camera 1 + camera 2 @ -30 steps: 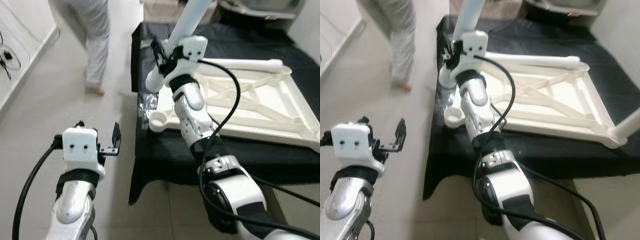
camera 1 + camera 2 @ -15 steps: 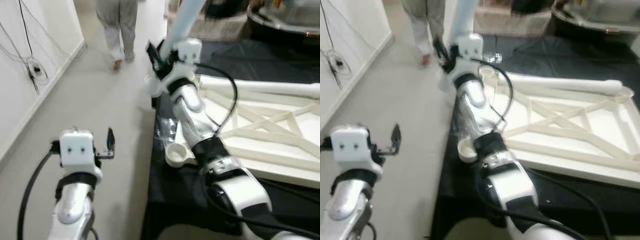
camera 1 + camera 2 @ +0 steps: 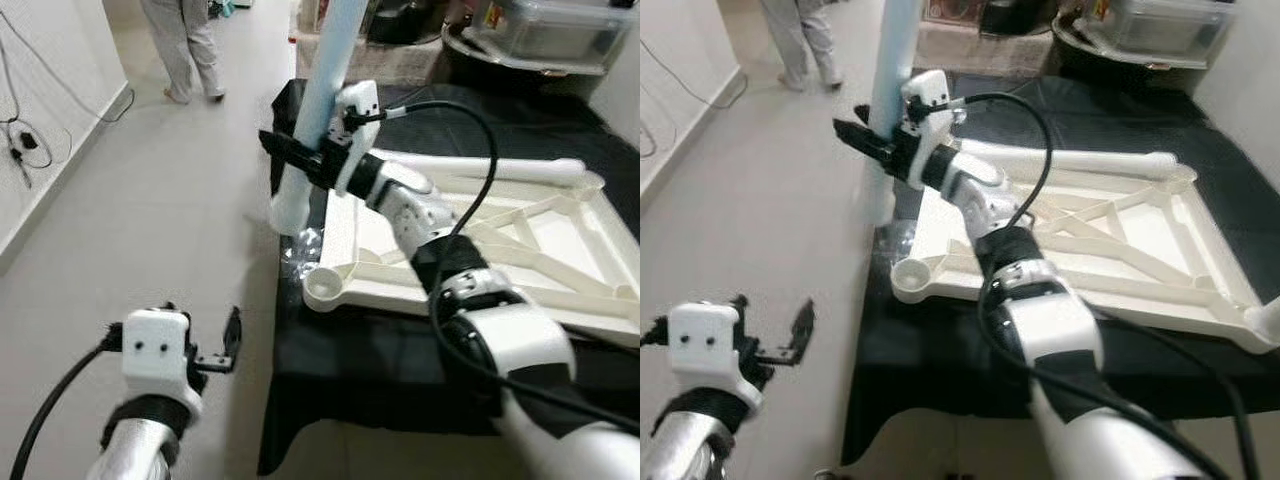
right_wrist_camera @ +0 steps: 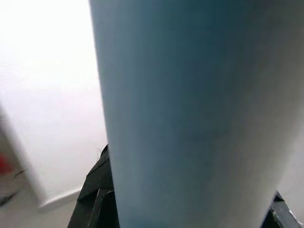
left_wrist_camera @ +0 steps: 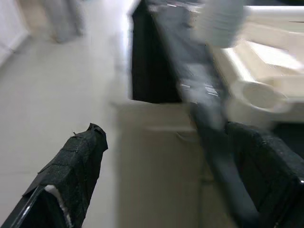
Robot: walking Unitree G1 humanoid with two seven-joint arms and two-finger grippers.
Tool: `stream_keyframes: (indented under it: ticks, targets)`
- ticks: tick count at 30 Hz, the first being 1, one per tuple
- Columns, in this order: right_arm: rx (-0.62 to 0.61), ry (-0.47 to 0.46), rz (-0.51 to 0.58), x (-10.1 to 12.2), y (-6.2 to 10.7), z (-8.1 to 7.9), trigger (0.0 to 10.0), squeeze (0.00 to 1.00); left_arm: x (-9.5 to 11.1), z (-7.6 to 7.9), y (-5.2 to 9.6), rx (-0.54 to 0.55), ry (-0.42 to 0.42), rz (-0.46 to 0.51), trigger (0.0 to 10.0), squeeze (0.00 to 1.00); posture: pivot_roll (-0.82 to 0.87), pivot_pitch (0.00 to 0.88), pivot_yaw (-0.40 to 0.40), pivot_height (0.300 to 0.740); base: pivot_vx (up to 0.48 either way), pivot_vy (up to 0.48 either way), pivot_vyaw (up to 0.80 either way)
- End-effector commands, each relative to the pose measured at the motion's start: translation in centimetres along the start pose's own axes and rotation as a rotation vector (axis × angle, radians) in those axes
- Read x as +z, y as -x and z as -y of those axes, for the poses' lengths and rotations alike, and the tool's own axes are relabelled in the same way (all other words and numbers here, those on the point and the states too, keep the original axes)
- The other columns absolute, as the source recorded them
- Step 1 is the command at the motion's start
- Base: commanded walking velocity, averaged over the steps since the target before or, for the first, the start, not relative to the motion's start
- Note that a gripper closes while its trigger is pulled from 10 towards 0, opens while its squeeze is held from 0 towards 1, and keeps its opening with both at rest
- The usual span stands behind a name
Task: Building children table
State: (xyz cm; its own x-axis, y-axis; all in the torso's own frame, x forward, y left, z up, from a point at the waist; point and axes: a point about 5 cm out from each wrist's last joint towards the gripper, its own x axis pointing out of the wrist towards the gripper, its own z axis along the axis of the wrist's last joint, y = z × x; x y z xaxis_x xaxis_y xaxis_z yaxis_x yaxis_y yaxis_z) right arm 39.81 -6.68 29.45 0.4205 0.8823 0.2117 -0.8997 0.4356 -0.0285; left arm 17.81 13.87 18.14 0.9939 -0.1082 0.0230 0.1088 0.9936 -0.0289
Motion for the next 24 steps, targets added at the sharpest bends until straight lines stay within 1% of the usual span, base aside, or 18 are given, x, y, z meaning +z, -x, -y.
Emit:
stream_keyframes:
  ticks: [1,2,3,4,5,7,9,10,12,13,15,16,18,19,24]
  targets:
    - [0.092,0.006,0.005,1.2,0.1,-0.1,10.0,0.00,0.5,1.4,0.7,-0.083,0.053,0.001,10.0,0.00,0.10,0.236,-0.080,0.740,0.000,0.000,0.00]
    - [0.092,0.006,0.005,1.2,0.1,-0.1,10.0,0.00,0.5,1.4,0.7,-0.083,0.053,0.001,10.0,0.00,0.10,0.236,-0.080,0.740,0.000,0.000,0.00]
    - [0.127,0.000,0.009,1.7,0.3,0.0,10.0,0.00,1.0,2.3,1.0,-0.124,0.086,0.007,10.0,0.00,0.12,0.247,-0.078,0.740,0.000,0.000,0.00]
    - [0.127,0.000,0.009,1.7,0.3,0.0,10.0,0.00,1.0,2.3,1.0,-0.124,0.086,0.007,10.0,0.00,0.12,0.247,-0.078,0.740,0.000,0.000,0.00]
    - [0.147,0.009,0.008,2.0,0.4,0.0,10.0,0.00,1.3,3.0,1.2,-0.155,0.116,0.012,10.0,0.00,0.13,0.254,-0.076,0.740,0.000,0.000,0.00]
    - [0.232,0.017,0.012,2.7,0.5,-0.2,10.0,0.00,1.6,3.8,1.8,-0.191,0.151,0.005,10.0,0.00,0.15,0.292,-0.065,0.740,0.000,0.000,0.00]
    - [0.325,0.011,0.009,3.2,0.8,-0.5,10.0,0.00,1.5,3.9,2.3,-0.204,0.158,-0.007,10.0,0.00,0.16,0.305,-0.060,0.740,0.000,0.000,0.00]
    - [0.325,0.011,0.009,3.2,0.8,-0.5,10.0,0.00,1.5,3.9,2.3,-0.204,0.158,-0.007,10.0,0.00,0.16,0.305,-0.060,0.740,0.000,0.000,0.00]
    - [0.449,0.031,-0.004,3.7,1.3,-0.9,10.0,0.00,1.0,3.8,3.1,-0.214,0.171,-0.026,10.0,0.00,0.17,0.328,-0.052,0.740,0.000,0.000,0.00]
    - [0.449,0.031,-0.004,3.7,1.3,-0.9,10.0,0.00,1.0,3.8,3.1,-0.214,0.171,-0.026,10.0,0.00,0.17,0.328,-0.052,0.740,0.000,0.000,0.00]
    - [0.538,0.076,-0.069,3.8,2.0,-1.0,10.0,0.00,0.5,3.8,3.9,-0.229,0.184,-0.055,10.0,0.00,0.18,0.338,-0.046,0.740,0.000,0.000,0.00]
    - [0.552,0.092,-0.098,3.8,2.2,-1.0,10.0,0.00,0.3,3.8,4.3,-0.233,0.186,-0.061,10.0,0.00,0.19,0.343,-0.036,0.740,0.000,0.000,0.00]
    - [0.541,0.120,-0.147,3.7,2.8,-0.6,10.0,0.00,0.1,3.9,4.5,-0.243,0.191,-0.071,10.0,0.00,0.20,0.343,-0.030,0.740,0.000,0.000,0.00]
    - [0.541,0.120,-0.147,3.7,2.8,-0.6,10.0,0.00,0.1,3.9,4.5,-0.243,0.191,-0.071,10.0,0.00,0.20,0.343,-0.030,0.740,0.000,0.000,0.00]
    - [0.519,0.172,-0.196,4.2,3.9,0.0,10.0,0.00,-0.1,3.9,4.9,-0.256,0.195,-0.093,10.0,0.00,0.21,0.334,0.008,0.740,0.000,0.000,0.00]
